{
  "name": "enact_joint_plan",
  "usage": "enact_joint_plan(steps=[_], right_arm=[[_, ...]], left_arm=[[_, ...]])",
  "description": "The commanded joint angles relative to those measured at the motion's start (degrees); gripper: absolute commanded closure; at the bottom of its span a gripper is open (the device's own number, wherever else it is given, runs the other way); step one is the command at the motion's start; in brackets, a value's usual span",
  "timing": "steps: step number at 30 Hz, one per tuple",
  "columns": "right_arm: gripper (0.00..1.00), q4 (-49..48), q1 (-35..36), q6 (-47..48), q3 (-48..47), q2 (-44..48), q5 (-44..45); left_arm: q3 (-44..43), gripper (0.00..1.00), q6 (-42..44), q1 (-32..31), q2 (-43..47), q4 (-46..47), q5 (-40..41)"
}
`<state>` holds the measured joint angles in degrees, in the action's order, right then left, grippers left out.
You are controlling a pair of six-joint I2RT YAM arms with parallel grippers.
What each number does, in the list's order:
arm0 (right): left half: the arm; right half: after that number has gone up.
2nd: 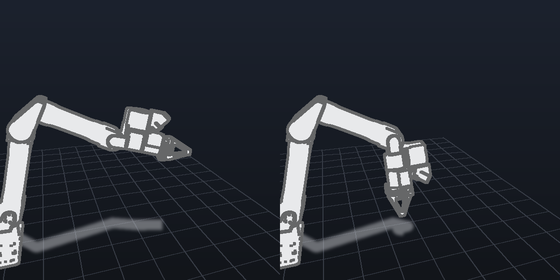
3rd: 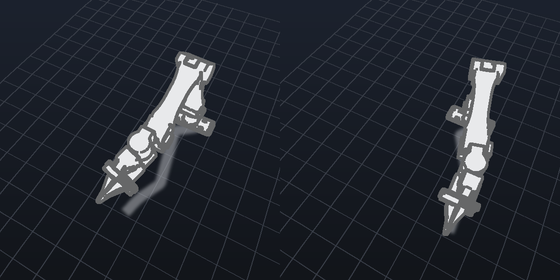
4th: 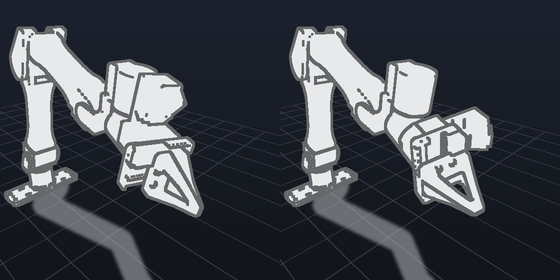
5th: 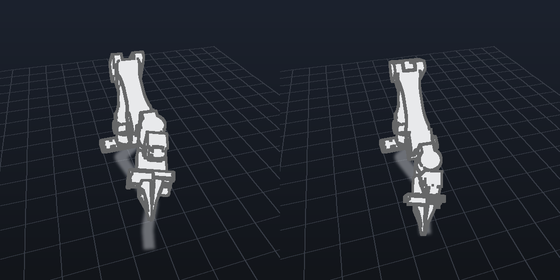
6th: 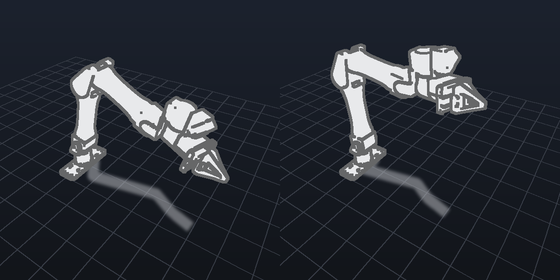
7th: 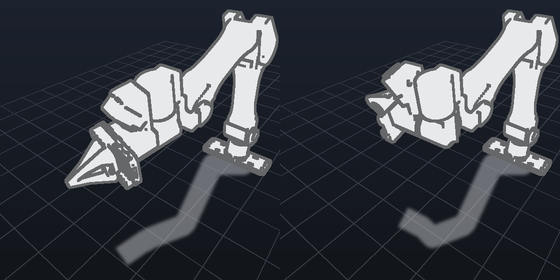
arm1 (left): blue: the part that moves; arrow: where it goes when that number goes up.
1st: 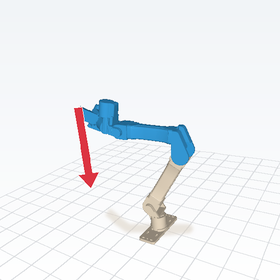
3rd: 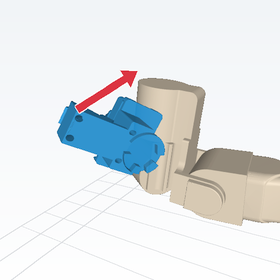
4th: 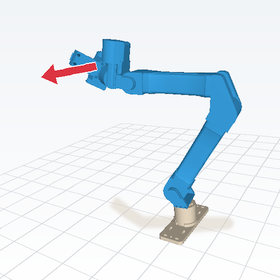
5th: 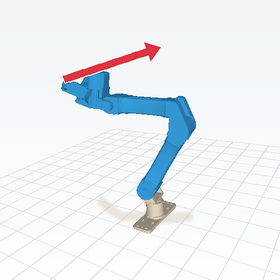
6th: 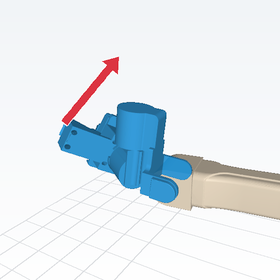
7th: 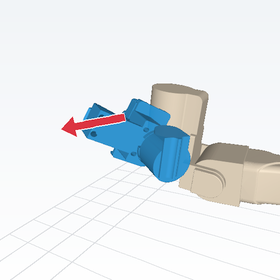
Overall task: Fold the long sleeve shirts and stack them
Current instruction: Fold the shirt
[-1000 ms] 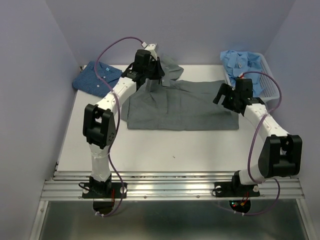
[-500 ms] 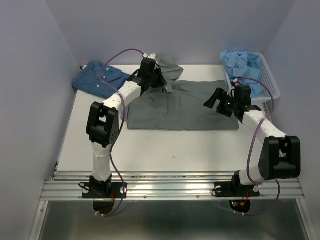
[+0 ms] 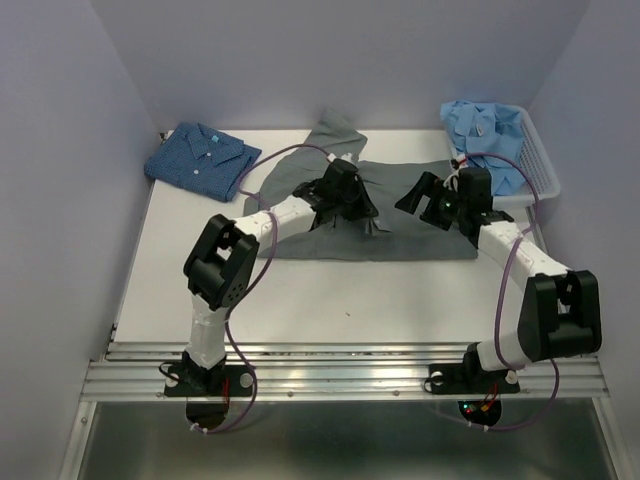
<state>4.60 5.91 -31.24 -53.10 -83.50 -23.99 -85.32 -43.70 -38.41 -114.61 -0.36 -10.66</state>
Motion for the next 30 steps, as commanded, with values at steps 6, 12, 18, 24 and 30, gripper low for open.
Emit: enact_joint_plan(steps=[6, 12, 18, 24, 30], right_arm=[[0.0, 4.87, -0.2, -1.54, 0.9, 11.33, 21.56], [0.0, 8.32, -0.2, -1.71, 0.98, 15.91, 33.12], [0.0, 8.67, -0.2, -2.07, 2.83, 17.41, 34.89], [0.0, 9.11, -0.2, -1.19, 2.13, 17.06, 36.82], [0.0, 9.02, -0.2, -1.54, 1.51, 16.09, 35.41]], left_arm=[[-4.84, 0.87, -10.17, -5.18, 4.4, 8.88, 7.66], [-8.63, 0.86, -13.85, -6.5, -0.79, 9.93, 9.51], [-9.44, 0.64, -10.62, -8.43, -2.91, 12.14, 8.37], [-8.9, 0.06, -4.82, -10.45, -0.89, 12.23, 4.68], [-8.37, 0.01, 4.49, -10.72, 5.52, 9.59, 4.51]])
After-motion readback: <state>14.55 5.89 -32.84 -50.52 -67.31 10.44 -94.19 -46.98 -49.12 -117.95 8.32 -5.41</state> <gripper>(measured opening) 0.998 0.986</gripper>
